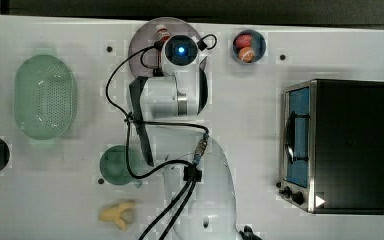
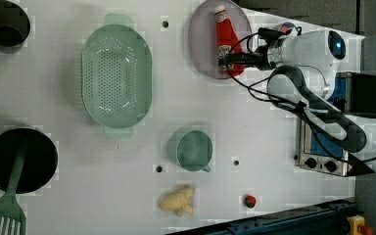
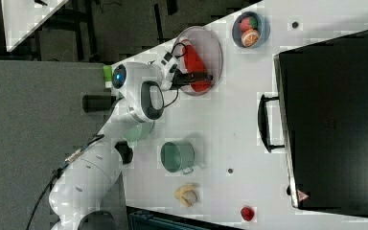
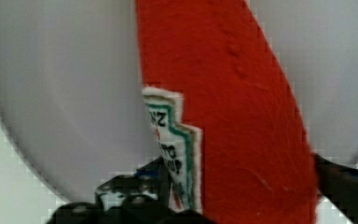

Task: Pick ketchup from plate and place it on table.

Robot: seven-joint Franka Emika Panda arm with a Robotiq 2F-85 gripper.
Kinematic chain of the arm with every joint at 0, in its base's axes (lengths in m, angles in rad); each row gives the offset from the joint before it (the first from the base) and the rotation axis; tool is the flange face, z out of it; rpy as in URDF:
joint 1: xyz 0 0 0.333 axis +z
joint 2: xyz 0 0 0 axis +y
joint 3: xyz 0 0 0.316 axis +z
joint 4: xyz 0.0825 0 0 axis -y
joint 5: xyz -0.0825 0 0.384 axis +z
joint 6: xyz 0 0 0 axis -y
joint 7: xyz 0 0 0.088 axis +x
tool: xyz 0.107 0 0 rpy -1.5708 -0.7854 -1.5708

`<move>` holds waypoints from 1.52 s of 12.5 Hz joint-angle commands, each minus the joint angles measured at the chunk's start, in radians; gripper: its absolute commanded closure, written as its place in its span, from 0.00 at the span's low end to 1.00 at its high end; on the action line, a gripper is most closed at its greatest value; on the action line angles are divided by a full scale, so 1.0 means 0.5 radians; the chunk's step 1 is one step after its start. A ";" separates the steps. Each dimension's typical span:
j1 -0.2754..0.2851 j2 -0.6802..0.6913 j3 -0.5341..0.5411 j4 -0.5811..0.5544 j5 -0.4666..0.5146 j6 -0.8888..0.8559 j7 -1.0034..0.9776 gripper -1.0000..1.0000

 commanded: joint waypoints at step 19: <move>-0.197 -0.760 -0.014 0.252 0.231 -1.040 0.191 0.37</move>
